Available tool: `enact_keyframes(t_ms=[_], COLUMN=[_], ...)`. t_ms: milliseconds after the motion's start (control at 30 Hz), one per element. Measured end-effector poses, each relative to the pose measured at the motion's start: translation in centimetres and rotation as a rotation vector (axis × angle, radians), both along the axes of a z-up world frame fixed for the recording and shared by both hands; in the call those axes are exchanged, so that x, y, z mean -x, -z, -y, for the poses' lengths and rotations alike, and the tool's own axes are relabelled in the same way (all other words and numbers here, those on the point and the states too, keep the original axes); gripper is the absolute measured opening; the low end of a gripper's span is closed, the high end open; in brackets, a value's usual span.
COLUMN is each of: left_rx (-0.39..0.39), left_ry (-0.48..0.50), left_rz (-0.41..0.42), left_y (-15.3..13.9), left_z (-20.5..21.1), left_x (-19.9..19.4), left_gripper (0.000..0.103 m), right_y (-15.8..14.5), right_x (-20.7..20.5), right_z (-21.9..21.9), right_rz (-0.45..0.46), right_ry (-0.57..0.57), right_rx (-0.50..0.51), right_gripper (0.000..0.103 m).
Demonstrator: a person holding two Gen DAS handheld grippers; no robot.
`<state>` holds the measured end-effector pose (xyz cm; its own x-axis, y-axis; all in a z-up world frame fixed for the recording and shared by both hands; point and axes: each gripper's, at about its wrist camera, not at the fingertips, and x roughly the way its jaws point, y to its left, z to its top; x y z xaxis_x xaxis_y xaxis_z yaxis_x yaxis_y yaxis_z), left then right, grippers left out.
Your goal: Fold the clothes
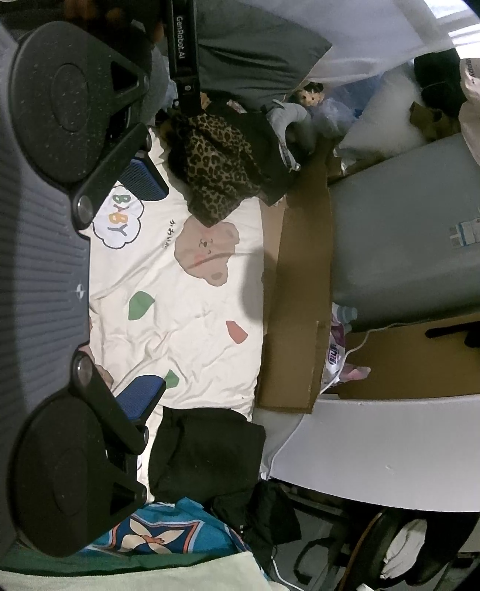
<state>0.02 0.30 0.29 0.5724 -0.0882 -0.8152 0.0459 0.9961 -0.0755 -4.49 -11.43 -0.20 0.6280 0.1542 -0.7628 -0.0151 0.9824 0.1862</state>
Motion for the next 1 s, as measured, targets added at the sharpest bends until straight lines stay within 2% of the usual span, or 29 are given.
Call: enact_keyframes(t_ms=[600,1000], left_rx=[-0.008,-0.004], left_ry=[0.021,0.069], left_rz=[-0.027,-0.044], left_y=[-0.01,0.01], left_z=[0.18,0.38], left_x=[-0.39,-0.65], left_gripper=[0.102,0.102], right_y=[-0.08,-0.2], right_x=[-0.13,-0.13], right_z=[0.46,0.48], right_rz=[-0.01,-0.021], right_ry=[0.01,0.007], right_rx=[0.002,0.02], right_gripper=[0.103,0.103])
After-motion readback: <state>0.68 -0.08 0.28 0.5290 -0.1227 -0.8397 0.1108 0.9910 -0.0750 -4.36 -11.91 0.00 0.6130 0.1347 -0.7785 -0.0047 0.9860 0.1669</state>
